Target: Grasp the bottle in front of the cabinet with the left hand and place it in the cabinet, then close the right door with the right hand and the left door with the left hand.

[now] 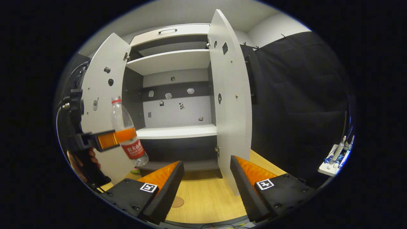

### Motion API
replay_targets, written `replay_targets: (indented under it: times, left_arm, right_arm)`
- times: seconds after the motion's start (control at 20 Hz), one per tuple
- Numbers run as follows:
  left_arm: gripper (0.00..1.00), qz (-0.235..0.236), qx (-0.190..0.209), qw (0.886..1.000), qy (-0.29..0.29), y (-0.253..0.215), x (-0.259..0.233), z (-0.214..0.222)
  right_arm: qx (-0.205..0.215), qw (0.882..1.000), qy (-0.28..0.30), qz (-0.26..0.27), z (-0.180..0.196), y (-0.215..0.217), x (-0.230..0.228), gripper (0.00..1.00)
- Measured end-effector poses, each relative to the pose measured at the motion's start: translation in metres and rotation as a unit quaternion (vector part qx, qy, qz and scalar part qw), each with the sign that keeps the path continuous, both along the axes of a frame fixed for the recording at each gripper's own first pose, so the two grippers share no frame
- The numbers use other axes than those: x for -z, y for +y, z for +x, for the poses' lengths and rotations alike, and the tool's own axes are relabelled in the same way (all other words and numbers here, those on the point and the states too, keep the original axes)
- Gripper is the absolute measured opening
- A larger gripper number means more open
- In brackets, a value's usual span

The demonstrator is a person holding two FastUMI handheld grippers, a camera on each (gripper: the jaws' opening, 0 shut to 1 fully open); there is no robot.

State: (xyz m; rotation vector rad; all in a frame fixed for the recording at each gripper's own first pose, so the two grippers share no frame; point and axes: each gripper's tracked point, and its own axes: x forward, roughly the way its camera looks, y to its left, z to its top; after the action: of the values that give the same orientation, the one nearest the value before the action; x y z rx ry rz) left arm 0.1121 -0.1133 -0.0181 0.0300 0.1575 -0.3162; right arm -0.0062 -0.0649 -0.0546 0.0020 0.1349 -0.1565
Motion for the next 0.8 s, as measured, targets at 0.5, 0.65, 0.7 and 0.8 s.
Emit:
replay_targets:
  times: [0.5, 0.65, 0.7, 0.8]
  left_arm:
    - [0.71, 0.0, -0.025, 0.999, 0.024, -0.04, -0.041, 0.182]
    - [0.71, 0.022, -0.043, 0.998, 0.039, -0.049, -0.016, 0.218]
    - [0.71, 0.022, -0.042, 0.998, 0.047, -0.056, -0.008, 0.223]
    - [0.71, 0.022, -0.043, 0.997, 0.067, -0.059, 0.016, 0.241]
  right_arm:
    - [0.078, 0.996, -0.033, -0.003, -0.03, -0.059, -0.026, 0.97]
    - [0.109, 0.993, -0.035, -0.004, -0.045, -0.083, -0.028, 0.97]
    - [0.121, 0.992, -0.034, -0.006, -0.05, -0.092, -0.027, 0.97]
    - [0.142, 0.989, -0.028, -0.008, -0.06, -0.106, -0.023, 0.97]
